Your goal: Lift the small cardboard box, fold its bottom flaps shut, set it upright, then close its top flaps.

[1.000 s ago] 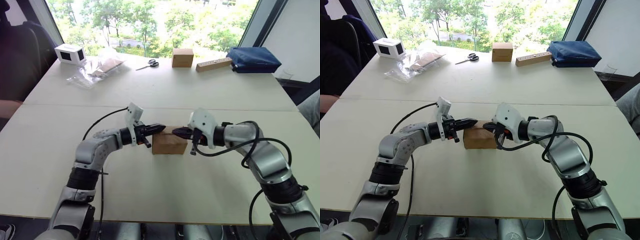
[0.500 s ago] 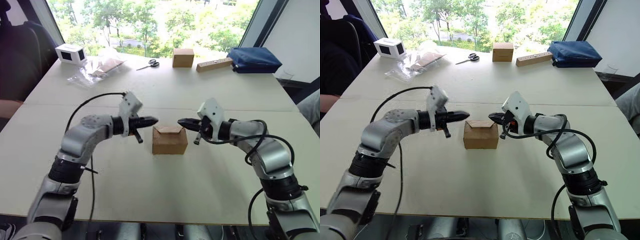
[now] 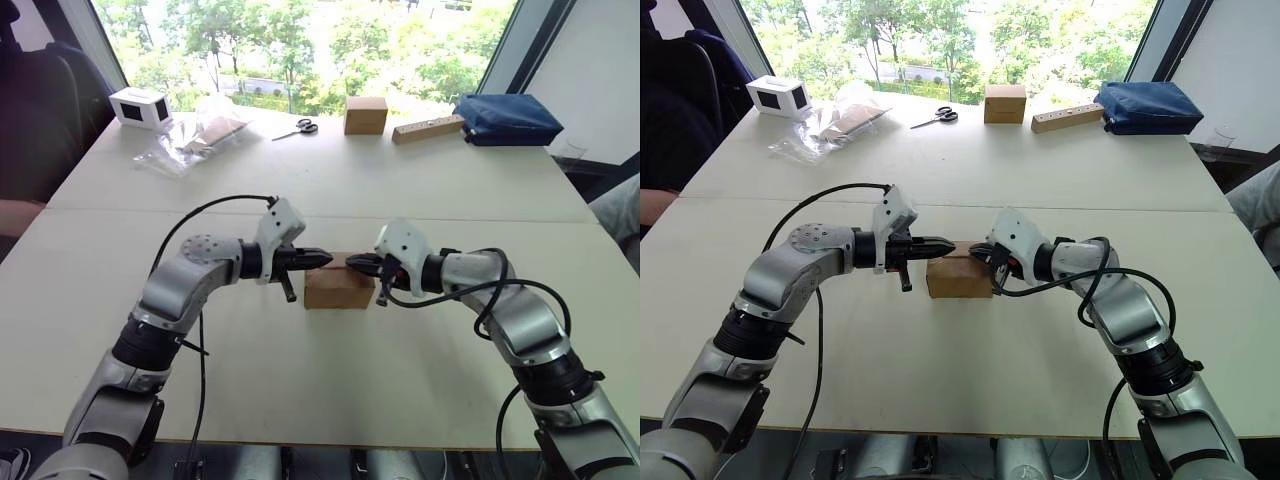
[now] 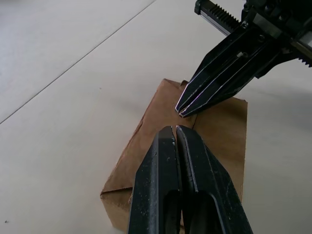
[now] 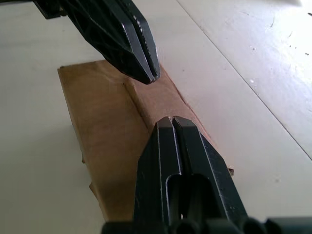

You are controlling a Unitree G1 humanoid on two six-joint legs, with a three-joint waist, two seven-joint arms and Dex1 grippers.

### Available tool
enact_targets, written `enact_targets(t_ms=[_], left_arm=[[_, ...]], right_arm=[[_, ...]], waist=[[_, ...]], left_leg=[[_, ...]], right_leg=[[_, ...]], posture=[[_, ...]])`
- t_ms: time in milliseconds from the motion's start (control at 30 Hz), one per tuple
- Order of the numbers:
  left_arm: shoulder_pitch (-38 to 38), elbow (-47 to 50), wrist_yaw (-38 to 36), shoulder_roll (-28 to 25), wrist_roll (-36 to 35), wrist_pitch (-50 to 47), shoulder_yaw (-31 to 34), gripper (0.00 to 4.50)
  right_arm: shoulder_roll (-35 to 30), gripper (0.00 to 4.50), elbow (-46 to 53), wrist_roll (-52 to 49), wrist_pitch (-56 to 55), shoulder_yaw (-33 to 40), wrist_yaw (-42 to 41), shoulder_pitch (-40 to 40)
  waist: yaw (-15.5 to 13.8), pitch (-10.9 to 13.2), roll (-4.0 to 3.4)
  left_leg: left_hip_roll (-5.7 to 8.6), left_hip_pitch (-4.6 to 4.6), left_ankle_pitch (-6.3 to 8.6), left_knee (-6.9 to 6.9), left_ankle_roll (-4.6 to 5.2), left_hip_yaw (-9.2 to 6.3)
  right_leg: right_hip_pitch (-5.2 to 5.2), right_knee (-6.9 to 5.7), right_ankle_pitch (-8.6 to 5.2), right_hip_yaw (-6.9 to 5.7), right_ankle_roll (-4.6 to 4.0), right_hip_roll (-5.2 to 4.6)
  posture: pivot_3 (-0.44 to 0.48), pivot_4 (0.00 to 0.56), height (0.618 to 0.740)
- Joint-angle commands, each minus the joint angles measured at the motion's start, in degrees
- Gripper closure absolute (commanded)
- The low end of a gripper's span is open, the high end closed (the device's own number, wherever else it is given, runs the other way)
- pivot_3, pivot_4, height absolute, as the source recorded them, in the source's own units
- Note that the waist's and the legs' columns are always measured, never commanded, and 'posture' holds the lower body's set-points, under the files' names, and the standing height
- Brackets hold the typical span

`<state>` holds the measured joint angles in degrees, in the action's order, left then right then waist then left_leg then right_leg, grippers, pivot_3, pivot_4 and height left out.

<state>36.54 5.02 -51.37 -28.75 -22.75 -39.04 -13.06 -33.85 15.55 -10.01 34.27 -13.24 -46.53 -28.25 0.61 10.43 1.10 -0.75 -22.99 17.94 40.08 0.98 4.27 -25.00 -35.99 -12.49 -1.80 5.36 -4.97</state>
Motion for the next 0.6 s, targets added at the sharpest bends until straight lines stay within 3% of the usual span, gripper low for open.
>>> enact_targets(t_ms=[33,500,567,600], left_arm=[[-0.1,0.2,-0.4,0.2,1.9,2.2,-1.0,4.42],[-0.4,-2.3,-2.2,0.9,4.7,4.5,-1.5,4.42],[-0.1,-4.9,0.1,1.3,6.2,8.6,0.7,4.42],[0.2,-5.7,1.6,2.5,3.6,8.4,4.9,4.42]], right_arm=[[-0.6,4.5,0.1,1.4,-1.3,-0.7,-0.3,-1.0],[-0.8,4.5,-1.1,3.1,-1.5,-1.5,-1.3,-1.9],[0.6,4.5,-1.7,1.6,-3.9,1.5,0.0,-1.8],[1.6,4.5,-1.9,0.7,-5.8,4.0,1.4,-1.9]], waist=[[0.0,0.0,0.0],[0.0,0.0,0.0],[0.0,0.0,0.0],[0.0,0.0,0.0]], left_leg=[[0.0,0.0,0.0,0.0,0.0,0.0],[-0.01,0.02,0.0,0.0,0.0,0.0],[-0.01,0.03,0.0,0.0,0.0,0.0],[-0.01,0.03,0.0,0.0,0.0,0.0]], right_leg=[[0.0,0.0,0.0,0.0,0.0,0.0],[0.01,-0.01,0.0,0.0,0.0,0.0],[0.02,-0.01,0.0,0.0,0.0,0.0],[0.02,-0.01,0.0,0.0,0.0,0.0]], posture=[[0.0,0.15,0.74],[0.0,0.15,0.74],[0.0,0.15,0.74],[0.0,0.15,0.74]])
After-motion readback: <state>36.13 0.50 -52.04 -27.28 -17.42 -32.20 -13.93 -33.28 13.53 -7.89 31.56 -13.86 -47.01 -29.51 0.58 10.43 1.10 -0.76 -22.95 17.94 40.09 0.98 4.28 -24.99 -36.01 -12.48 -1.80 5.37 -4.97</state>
